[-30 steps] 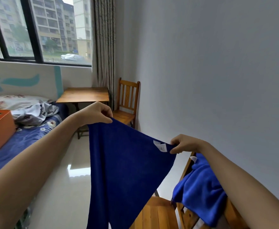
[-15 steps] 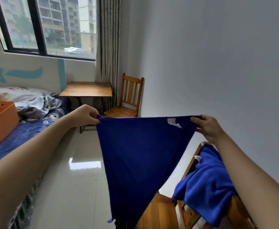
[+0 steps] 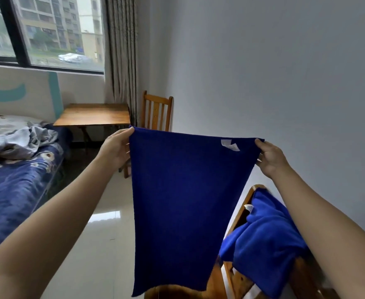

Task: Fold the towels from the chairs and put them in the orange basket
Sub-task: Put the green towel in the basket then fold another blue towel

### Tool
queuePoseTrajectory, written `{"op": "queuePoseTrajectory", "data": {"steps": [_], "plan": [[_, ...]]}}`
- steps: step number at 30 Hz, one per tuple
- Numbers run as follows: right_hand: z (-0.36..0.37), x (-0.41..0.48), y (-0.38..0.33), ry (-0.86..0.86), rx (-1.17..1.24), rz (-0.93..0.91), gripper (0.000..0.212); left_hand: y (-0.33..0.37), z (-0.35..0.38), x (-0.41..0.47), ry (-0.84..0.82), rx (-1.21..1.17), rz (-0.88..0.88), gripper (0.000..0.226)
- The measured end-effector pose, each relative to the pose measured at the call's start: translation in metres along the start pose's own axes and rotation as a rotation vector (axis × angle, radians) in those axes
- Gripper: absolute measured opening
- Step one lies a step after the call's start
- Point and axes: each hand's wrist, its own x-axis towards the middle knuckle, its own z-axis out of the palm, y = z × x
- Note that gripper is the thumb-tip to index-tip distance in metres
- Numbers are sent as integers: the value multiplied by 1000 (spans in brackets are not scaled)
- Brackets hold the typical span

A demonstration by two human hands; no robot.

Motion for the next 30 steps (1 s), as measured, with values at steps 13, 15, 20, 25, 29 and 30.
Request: {"op": "queuePoseTrajectory", "data": {"steps": [13, 15, 20, 25, 29, 30], "plan": [[-3, -21, -11, 58, 29, -137, 16, 9, 21, -5, 12, -66, 54, 9], [-9, -37, -4, 79, 45, -115, 17, 3, 18, -22, 18, -49, 50, 9], [-26, -85, 23, 73, 42, -47, 21, -18, 1, -82, 51, 5, 48, 23], [-57, -145, 70, 79, -14, 73, 17, -64, -22, -165, 127, 45, -67, 30], [-75, -192, 116, 104, -60, 191, 10, -111, -46, -216, 216, 90, -182, 13], [-78, -202, 127, 126, -74, 228, 9, -123, -52, -224, 241, 91, -224, 13]]}}
